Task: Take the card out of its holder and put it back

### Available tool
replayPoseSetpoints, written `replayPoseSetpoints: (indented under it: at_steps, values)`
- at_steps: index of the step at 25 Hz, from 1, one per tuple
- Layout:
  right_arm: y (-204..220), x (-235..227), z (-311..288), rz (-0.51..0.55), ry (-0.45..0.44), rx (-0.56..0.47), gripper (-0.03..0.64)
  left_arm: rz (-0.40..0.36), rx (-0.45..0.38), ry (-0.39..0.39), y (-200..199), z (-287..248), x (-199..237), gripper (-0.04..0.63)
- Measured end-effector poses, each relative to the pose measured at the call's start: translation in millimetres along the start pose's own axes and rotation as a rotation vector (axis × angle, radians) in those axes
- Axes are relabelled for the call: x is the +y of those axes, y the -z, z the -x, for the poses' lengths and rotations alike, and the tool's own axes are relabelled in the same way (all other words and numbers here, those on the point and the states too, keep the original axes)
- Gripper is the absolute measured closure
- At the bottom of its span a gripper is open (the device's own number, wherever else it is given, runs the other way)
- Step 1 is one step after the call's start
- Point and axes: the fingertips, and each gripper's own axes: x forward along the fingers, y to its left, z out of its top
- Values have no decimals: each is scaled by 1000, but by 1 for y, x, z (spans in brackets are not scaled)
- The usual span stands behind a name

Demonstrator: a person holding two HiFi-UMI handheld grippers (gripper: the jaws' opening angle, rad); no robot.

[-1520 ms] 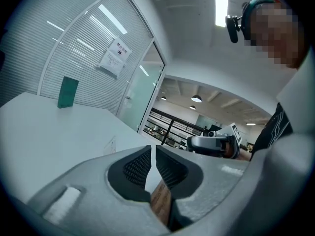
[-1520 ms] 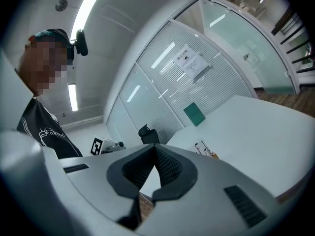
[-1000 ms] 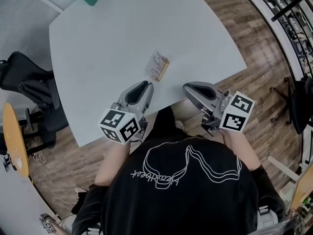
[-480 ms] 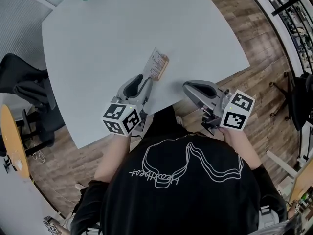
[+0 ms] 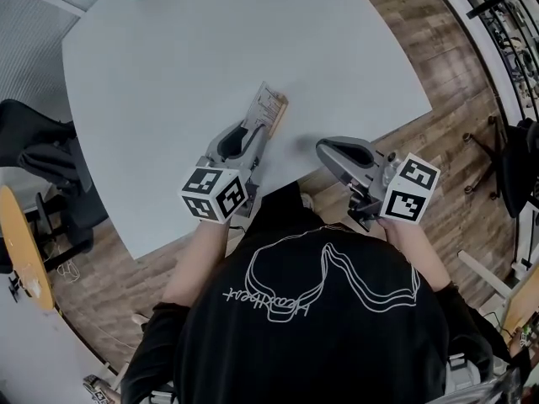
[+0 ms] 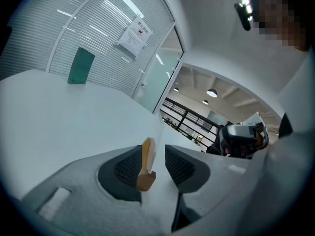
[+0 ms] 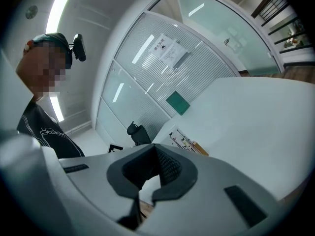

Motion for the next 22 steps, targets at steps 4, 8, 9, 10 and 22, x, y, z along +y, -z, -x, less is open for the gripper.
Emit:
replayPoseSetpoints:
  at_steps: [4, 8, 9, 10, 22]
  values:
    - [-1, -7, 13, -7, 10, 0, 607, -11, -16, -17, -2, -10, -7, 460]
    - [-1, -9, 13, -7, 14, -4, 607, -10, -43, -35, -5, -10, -3, 460]
    - [-1, -10, 12, -7, 15, -5, 607, -7, -49, -36, -5, -10, -2, 462]
    - [0, -10, 12, -8, 15, -6, 607, -4, -52, -34, -5, -10, -2, 467]
    - [7, -15, 16, -24, 23, 0, 607, -43, -78, -38, -10, -12, -2, 552]
